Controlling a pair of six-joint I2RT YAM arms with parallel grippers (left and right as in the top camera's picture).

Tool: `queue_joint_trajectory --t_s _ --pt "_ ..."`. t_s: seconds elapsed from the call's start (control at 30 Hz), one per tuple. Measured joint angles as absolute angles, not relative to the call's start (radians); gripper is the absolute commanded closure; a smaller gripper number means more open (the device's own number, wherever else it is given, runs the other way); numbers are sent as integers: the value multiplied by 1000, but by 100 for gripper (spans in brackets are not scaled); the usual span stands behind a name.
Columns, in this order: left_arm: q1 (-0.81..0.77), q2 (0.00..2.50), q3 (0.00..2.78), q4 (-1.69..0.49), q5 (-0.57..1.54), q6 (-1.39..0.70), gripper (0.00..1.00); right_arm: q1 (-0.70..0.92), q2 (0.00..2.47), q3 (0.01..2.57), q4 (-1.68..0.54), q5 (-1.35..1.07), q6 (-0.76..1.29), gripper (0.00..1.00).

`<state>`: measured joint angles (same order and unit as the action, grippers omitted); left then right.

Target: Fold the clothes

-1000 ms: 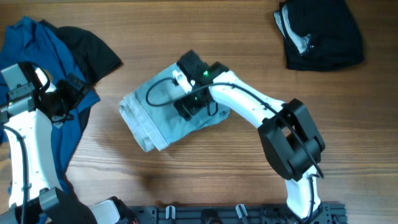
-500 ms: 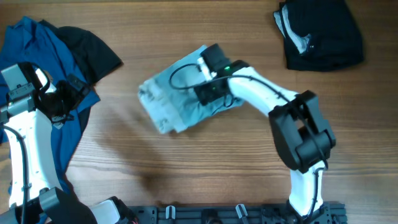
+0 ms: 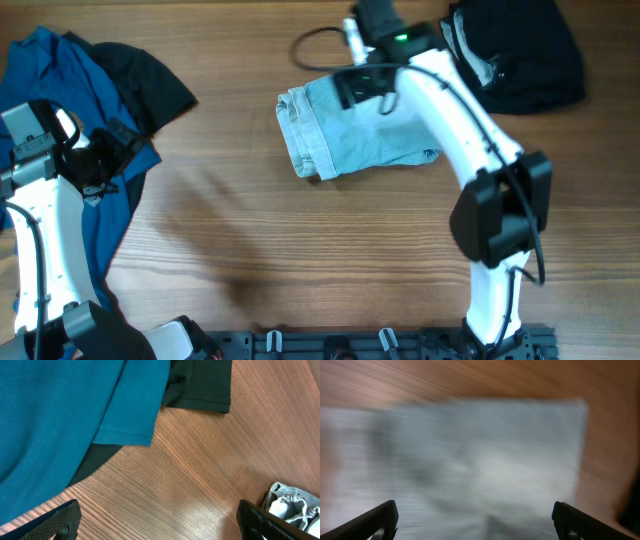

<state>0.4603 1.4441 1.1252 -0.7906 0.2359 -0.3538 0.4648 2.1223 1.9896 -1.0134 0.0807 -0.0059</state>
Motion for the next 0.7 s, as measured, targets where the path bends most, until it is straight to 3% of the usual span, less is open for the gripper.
queue_joint_trajectory --t_s 0.2,0.4,0.6,0.7 --pt "460 1444 1125 -788 195 -354 0 673 2171 1999 -988 139 25 0" --pt "460 1444 1125 -788 157 -354 0 687 2366 1998 -973 267 56 0" --pt "460 1444 1125 -789 153 -354 0 693 2389 1998 -965 274 60 0" --pt "460 1444 1125 -788 153 -354 0 693 2415 2001 -958 275 70 9"
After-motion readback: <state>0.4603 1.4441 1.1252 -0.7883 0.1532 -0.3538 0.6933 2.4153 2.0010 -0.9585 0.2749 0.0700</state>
